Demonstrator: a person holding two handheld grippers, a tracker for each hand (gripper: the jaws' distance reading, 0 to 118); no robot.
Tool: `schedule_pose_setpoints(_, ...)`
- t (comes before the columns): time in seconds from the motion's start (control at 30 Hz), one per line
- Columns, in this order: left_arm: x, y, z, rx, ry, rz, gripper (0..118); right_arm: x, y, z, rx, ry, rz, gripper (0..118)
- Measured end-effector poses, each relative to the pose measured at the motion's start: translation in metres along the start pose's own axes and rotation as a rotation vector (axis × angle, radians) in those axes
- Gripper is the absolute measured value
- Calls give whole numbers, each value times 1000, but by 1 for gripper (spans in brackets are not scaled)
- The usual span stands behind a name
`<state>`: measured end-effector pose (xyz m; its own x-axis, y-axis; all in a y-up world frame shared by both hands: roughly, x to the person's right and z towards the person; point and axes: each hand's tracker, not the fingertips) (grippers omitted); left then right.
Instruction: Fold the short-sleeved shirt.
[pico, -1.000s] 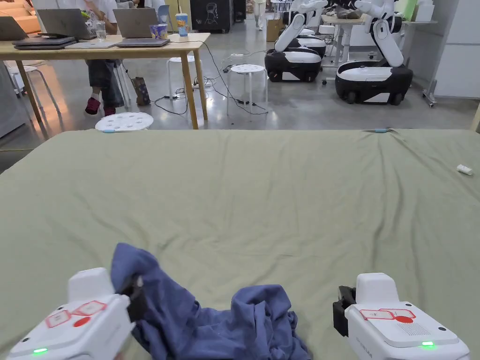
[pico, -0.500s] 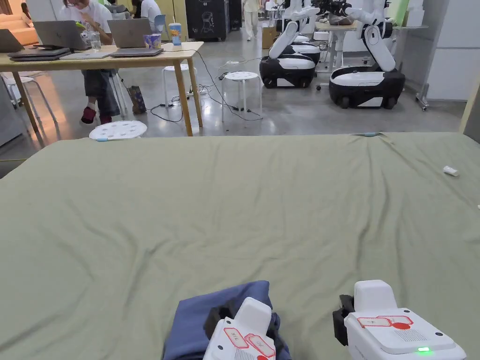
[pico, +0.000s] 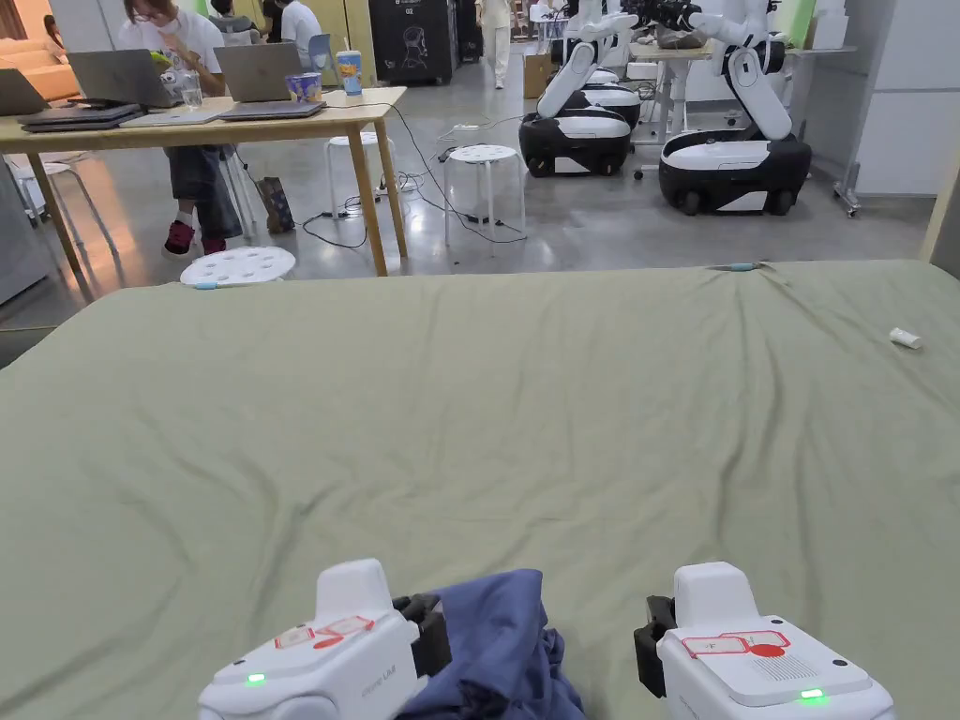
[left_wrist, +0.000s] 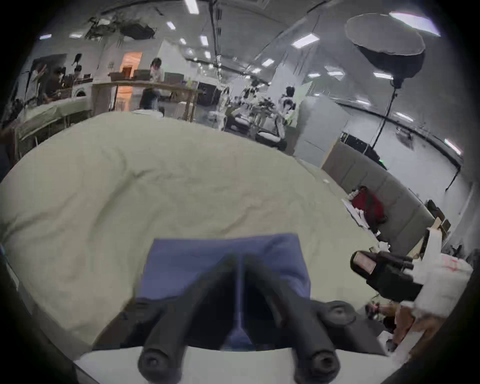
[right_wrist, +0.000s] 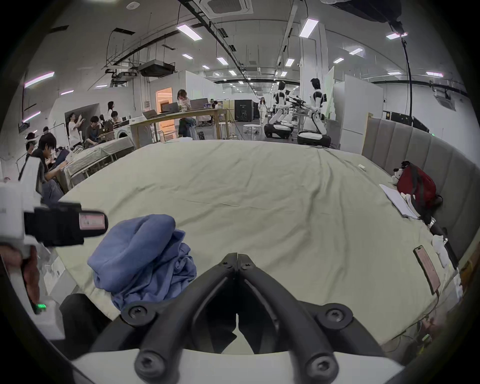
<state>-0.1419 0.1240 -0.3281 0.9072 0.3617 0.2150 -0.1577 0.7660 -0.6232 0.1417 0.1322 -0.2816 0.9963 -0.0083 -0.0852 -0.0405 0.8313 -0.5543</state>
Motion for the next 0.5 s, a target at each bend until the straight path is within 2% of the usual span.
schedule_pose_setpoints(0.03, 2, -5, -2, -9, -12, 6, 0, 0, 0, -1, -3, -1, 2, 0)
schedule_pose_setpoints(0.13, 10, -23, -19, -87, -177, 22, 0, -1, -1, 1, -12, 0, 6, 0)
schedule_pose_setpoints(0.3, 44, -47, -44, -115, -167, -37, 0, 5, -3, 6, -21, -11, 13, 0)
schedule_pose_setpoints(0.5, 53, -54, -52, -136, -164, -59, 0, 10, -5, 8, -47, -22, -1, 0)
